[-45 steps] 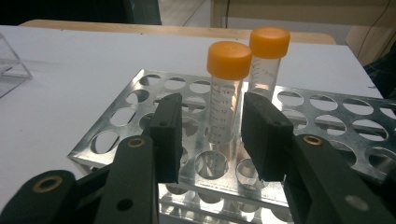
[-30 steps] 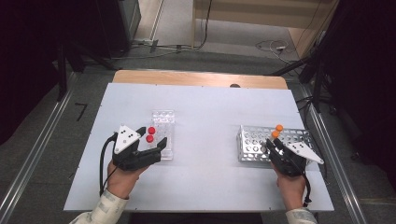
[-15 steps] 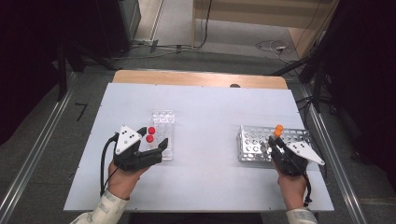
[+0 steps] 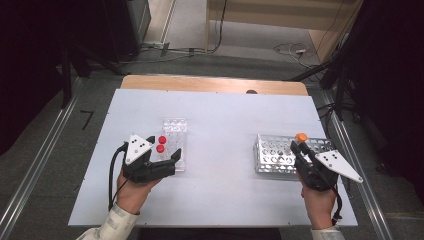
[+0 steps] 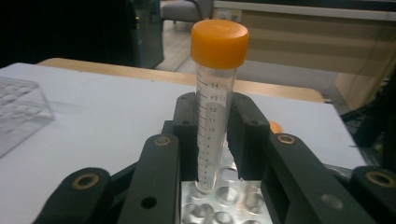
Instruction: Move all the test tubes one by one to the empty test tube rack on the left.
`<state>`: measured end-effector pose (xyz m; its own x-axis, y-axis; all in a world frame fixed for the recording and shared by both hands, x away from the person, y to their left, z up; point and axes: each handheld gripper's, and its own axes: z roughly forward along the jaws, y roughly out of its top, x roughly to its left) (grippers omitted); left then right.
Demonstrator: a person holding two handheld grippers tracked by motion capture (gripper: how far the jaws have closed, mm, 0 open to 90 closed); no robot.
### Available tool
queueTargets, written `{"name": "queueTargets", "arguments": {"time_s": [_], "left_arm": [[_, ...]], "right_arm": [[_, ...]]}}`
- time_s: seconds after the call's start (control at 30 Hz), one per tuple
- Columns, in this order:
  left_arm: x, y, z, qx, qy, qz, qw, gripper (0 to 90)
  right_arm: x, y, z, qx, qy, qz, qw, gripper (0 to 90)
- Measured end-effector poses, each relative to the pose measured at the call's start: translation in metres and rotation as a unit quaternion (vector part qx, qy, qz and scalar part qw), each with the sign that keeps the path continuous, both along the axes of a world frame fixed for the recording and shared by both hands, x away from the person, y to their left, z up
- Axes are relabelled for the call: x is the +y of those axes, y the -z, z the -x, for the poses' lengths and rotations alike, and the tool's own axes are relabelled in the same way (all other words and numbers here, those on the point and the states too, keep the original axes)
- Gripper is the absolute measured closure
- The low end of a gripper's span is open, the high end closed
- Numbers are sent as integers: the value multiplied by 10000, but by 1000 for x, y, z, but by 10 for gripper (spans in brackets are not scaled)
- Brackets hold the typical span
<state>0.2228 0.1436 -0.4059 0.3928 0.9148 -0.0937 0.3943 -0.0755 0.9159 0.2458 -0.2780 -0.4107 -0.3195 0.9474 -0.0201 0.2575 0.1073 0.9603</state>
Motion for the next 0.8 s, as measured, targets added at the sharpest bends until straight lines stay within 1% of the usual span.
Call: {"name": "queueTargets", "arguments": {"time_s": [0.1,0.23,0.37,0.47,0.57,0.73,0.8], "left_arm": [[-3,0,1,3,49,-1,10000,127],[-7,-1,2,0,79,-30,10000,128],[-11,-1,3,-13,168,-22,9999,130],[-15,0,5,-17,233,-65,9997,131],[-24,1,6,-19,332,-77,9994,134],[-44,4,11,-7,662,-123,9977,142],[-51,5,13,12,785,-121,9968,149]], "right_arm": [[12,0,4,43,-282,-12,9996,716],[30,3,7,122,-615,-41,9980,716],[47,7,11,205,-927,-39,9955,716],[59,9,15,196,-1146,-41,9932,716],[72,14,18,260,-1372,14,9902,716],[97,27,21,443,-1753,185,9833,716],[106,31,23,460,-1877,251,9808,716]]}}
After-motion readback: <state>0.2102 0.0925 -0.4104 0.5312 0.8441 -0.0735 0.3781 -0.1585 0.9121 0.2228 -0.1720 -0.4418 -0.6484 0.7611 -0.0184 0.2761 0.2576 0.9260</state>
